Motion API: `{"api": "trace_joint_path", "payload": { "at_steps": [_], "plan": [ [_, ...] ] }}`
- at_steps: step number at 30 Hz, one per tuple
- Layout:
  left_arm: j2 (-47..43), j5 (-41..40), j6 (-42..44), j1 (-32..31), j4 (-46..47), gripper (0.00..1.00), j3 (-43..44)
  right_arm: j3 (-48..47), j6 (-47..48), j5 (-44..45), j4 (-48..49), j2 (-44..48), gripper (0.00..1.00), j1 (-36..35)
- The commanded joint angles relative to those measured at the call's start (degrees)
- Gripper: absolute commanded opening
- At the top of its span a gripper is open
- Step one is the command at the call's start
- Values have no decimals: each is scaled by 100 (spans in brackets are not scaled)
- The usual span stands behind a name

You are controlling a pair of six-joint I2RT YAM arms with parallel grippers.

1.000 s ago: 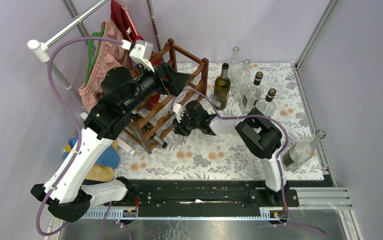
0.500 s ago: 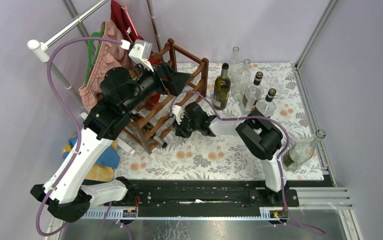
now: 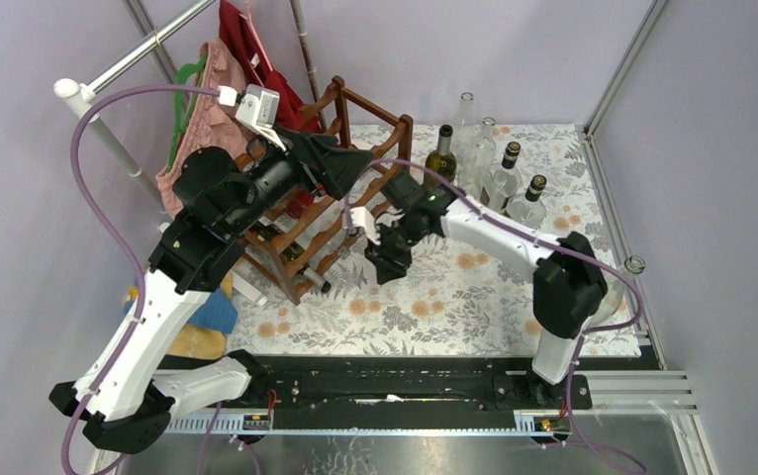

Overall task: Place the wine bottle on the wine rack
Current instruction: Pick up the wine bottle from the center of the board.

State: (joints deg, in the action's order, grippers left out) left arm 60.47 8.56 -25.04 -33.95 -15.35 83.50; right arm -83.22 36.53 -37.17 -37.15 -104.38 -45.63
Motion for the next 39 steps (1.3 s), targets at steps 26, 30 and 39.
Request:
{"api": "trace_joint_path", "payload": {
  "at_steps": [26, 30, 39],
  "plan": [
    [355, 1827, 786, 41, 604, 99, -358, -2209, -178, -99, -1557, 3116, 100, 3171],
    [223, 1930, 958, 40, 796, 99, -665, -1772, -1291, -55, -816, 3403, 100, 3249],
    [245, 1749, 1107, 40, 875, 99, -888, -1549, -1860, 528, -705, 3336, 100, 3742]
  ]
}}
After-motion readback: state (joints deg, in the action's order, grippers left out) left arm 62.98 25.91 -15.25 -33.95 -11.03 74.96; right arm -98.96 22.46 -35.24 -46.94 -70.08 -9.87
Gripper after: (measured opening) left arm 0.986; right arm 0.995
